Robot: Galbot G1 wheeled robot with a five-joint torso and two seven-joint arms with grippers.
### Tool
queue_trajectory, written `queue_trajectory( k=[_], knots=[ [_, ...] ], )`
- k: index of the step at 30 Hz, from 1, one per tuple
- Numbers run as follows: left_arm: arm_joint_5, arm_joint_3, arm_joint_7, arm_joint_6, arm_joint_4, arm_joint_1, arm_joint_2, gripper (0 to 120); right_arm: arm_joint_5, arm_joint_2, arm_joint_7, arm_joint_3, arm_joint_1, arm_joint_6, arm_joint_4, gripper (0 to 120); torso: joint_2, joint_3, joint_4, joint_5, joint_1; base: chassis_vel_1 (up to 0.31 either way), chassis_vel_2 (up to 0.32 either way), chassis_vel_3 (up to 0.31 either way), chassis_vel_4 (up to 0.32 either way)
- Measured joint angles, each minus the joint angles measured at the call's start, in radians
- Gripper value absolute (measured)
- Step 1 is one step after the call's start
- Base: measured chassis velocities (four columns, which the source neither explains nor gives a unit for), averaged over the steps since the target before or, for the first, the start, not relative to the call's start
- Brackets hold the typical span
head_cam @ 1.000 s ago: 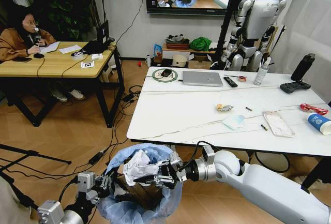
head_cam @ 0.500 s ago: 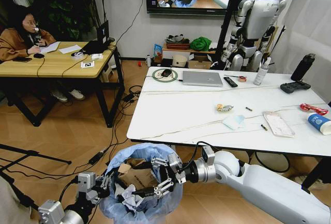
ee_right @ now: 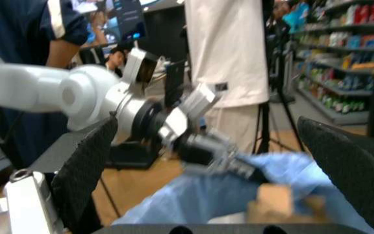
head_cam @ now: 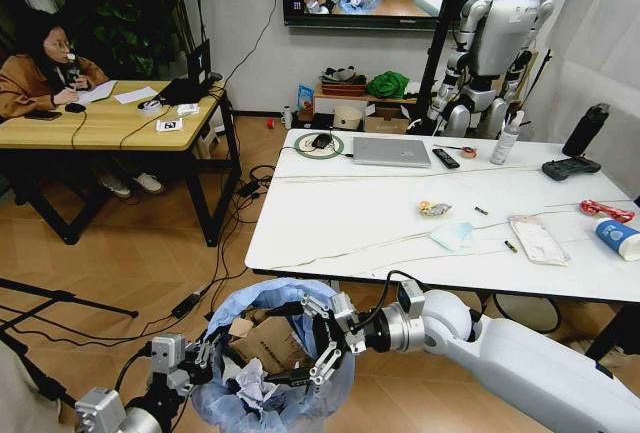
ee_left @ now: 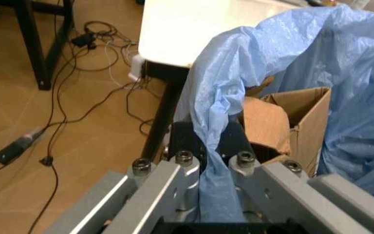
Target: Pick up the trash bin and place the trash from the table into it.
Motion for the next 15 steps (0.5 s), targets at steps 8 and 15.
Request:
queue_trajectory(
  k=[8, 15],
  knots=[
    [0.022, 0.013, -0.008, 0.01, -0.003, 0.029, 0.007, 0, 0.043, -0.033, 0.059, 0.221, -0.093, 0.024, 0.058, 100, 0.0, 0.0, 0.0001, 0.0002, 0.0, 0.0, 0.0, 0.0, 0.0],
    [0.027, 0.016, -0.008, 0.012, -0.024, 0.043, 0.025, 0, 0.069, -0.079, 0.162, 0.474, -0.245, 0.029, 0.083, 100, 0.0, 0.0, -0.0001, 0.0003, 0.0, 0.0, 0.0, 0.0, 0.0]
  ],
)
